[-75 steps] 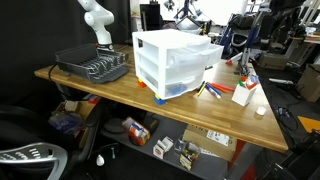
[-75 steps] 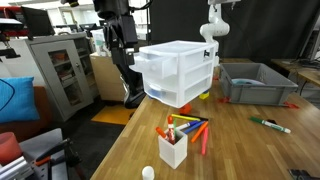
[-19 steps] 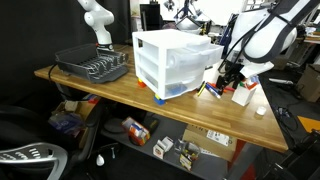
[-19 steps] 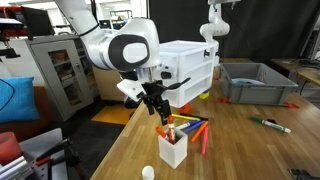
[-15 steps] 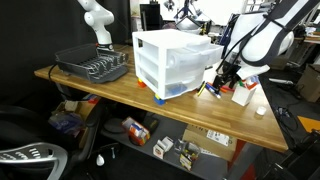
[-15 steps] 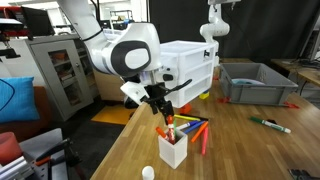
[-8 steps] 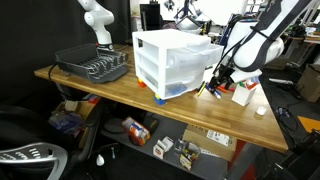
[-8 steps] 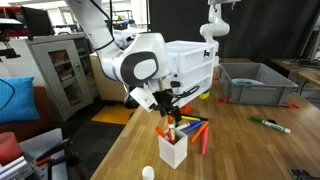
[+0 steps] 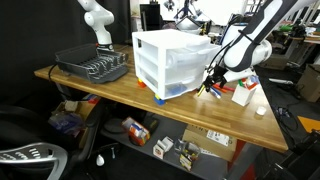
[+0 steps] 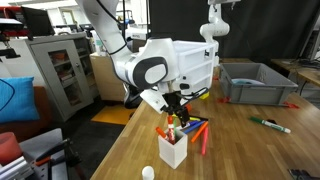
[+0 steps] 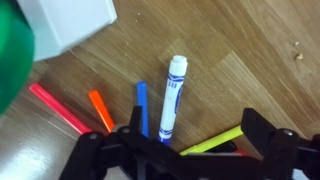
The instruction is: Put the marker inside the stationary holder
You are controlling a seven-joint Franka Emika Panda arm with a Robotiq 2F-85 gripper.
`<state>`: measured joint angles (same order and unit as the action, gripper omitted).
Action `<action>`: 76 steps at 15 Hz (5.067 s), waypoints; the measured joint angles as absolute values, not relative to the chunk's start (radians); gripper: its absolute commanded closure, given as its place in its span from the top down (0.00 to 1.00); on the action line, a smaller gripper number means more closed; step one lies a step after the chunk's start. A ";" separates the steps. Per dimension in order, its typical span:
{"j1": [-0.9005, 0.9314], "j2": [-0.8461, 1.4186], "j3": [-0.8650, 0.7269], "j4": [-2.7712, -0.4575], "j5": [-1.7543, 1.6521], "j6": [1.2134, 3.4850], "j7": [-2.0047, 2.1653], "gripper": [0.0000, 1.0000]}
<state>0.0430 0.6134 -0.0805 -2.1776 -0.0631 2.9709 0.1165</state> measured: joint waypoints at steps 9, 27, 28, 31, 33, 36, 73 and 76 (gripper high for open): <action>-0.026 0.667 -0.001 -2.171 -0.049 2.963 0.025 1.00; -0.037 0.651 -0.005 -2.161 -0.049 2.937 0.006 0.04; -0.037 0.651 -0.006 -2.161 -0.049 2.937 0.006 0.04; -0.037 0.648 -0.019 -2.162 -0.049 2.925 0.007 0.04; -0.037 0.630 -0.037 -2.173 -0.049 2.904 0.009 0.04; -0.037 0.555 -0.050 -2.218 -0.049 2.881 0.010 0.04; -0.040 0.047 -0.066 -2.344 -0.083 1.924 0.303 0.04; -0.054 0.127 -0.083 -2.297 -0.006 1.929 0.253 0.04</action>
